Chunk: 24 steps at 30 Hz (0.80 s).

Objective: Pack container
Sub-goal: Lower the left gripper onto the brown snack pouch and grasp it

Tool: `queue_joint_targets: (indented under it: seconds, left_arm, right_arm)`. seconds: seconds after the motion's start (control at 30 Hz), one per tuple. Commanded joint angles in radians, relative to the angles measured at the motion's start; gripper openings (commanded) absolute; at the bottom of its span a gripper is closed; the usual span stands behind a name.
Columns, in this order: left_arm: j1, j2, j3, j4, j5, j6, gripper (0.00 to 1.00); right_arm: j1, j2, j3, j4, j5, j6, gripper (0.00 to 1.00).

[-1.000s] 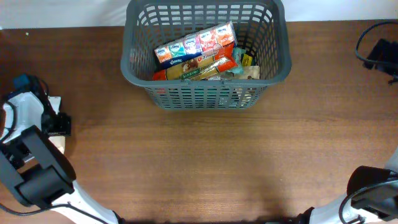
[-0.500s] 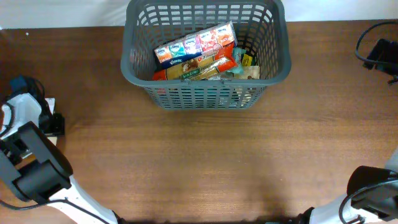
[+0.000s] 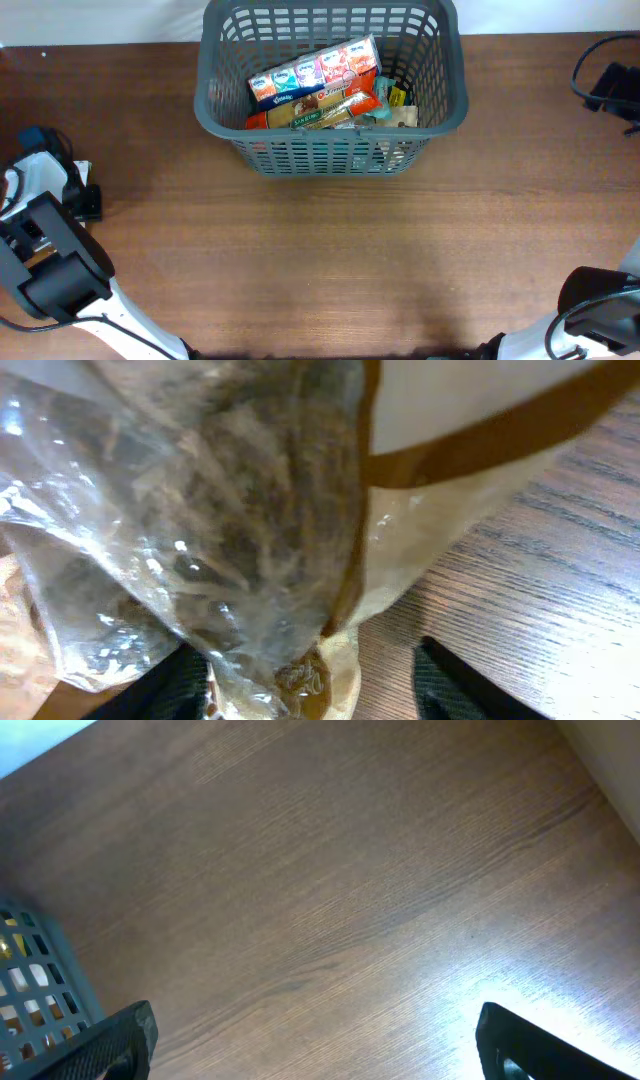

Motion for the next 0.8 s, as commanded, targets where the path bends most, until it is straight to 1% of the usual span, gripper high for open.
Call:
queue_joint_targets:
  seconds: [0.0, 0.1, 0.27, 0.3, 0.37, 0.53, 0.77]
  left_arm:
    - [0.000, 0.036, -0.013, -0.003, 0.080, -0.001, 0.63]
    - [-0.015, 0.036, -0.013, -0.010, 0.095, -0.022, 0.63]
    - [-0.072, 0.036, -0.013, -0.020, 0.094, -0.023, 0.64]
    - [-0.087, 0.036, -0.013, -0.020, 0.094, -0.023, 0.67]
    - [-0.112, 0.035, -0.006, -0.025, 0.093, -0.022, 0.68]
    - [-0.154, 0.035, 0.077, -0.093, 0.094, -0.023, 0.68]
    - [-0.158, 0.033, 0.220, -0.211, 0.120, -0.035, 0.67]
  right_arm:
    - [-0.002, -0.012, 0.000, 0.000, -0.001, 0.008, 0.99]
    - [-0.002, -0.012, 0.000, 0.000, -0.001, 0.008, 0.99]
    - [-0.002, -0.012, 0.000, 0.000, -0.001, 0.008, 0.99]
    - [-0.002, -0.012, 0.000, 0.000, -0.001, 0.008, 0.99]
    - [-0.002, -0.012, 0.000, 0.000, -0.001, 0.008, 0.99]
    - [-0.002, -0.012, 0.000, 0.000, -0.001, 0.008, 0.99]
    - [-0.002, -0.012, 0.000, 0.000, -0.001, 0.008, 0.99]
